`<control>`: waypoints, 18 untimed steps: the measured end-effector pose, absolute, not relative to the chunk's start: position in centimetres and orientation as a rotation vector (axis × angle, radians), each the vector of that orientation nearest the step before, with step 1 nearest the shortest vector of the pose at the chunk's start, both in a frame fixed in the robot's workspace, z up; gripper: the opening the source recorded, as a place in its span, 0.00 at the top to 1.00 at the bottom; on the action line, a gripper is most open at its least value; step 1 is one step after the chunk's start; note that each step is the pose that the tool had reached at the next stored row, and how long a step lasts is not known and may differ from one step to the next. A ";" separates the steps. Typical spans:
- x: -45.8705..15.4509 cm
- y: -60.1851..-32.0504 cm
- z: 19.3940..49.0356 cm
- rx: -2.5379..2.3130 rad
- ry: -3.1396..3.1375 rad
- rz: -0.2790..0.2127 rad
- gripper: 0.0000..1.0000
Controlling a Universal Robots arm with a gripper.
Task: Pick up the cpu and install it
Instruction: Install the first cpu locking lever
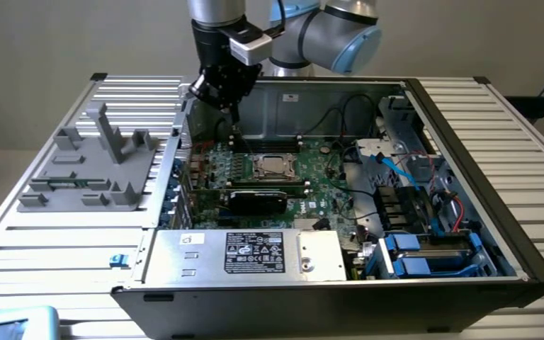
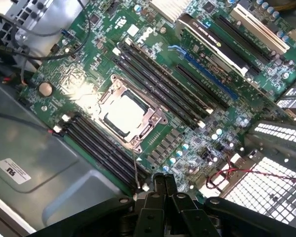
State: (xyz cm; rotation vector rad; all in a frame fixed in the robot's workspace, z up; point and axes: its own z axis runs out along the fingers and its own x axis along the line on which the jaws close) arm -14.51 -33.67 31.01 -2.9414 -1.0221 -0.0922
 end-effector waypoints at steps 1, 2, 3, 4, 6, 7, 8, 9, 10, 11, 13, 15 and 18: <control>-14.5 -33.7 31.0 -2.950 -0.998 -0.093 0.89; -14.5 -33.7 31.0 -2.959 -0.974 -0.093 0.89; -14.5 -33.7 31.0 -2.967 -0.950 -0.093 0.89; -14.5 -33.7 31.0 -2.975 -0.926 -0.094 0.89; -14.5 -33.7 31.0 -2.990 -0.880 -0.094 0.89; -14.5 -33.7 31.0 -2.997 -0.857 -0.094 0.89; -14.5 -33.7 31.0 -3.003 -0.838 -0.095 0.89; -14.5 -33.7 31.0 -3.009 -0.818 -0.095 0.89; -14.5 -33.7 31.0 -3.014 -0.796 -0.096 0.89; -14.5 -33.7 31.0 -3.020 -0.775 -0.096 0.89; -14.5 -33.7 31.0 -3.032 -0.732 -0.097 0.89; -14.5 -33.7 31.0 -3.036 -0.717 -0.097 0.89; -14.5 -33.7 31.0 -3.037 -0.713 -0.097 0.89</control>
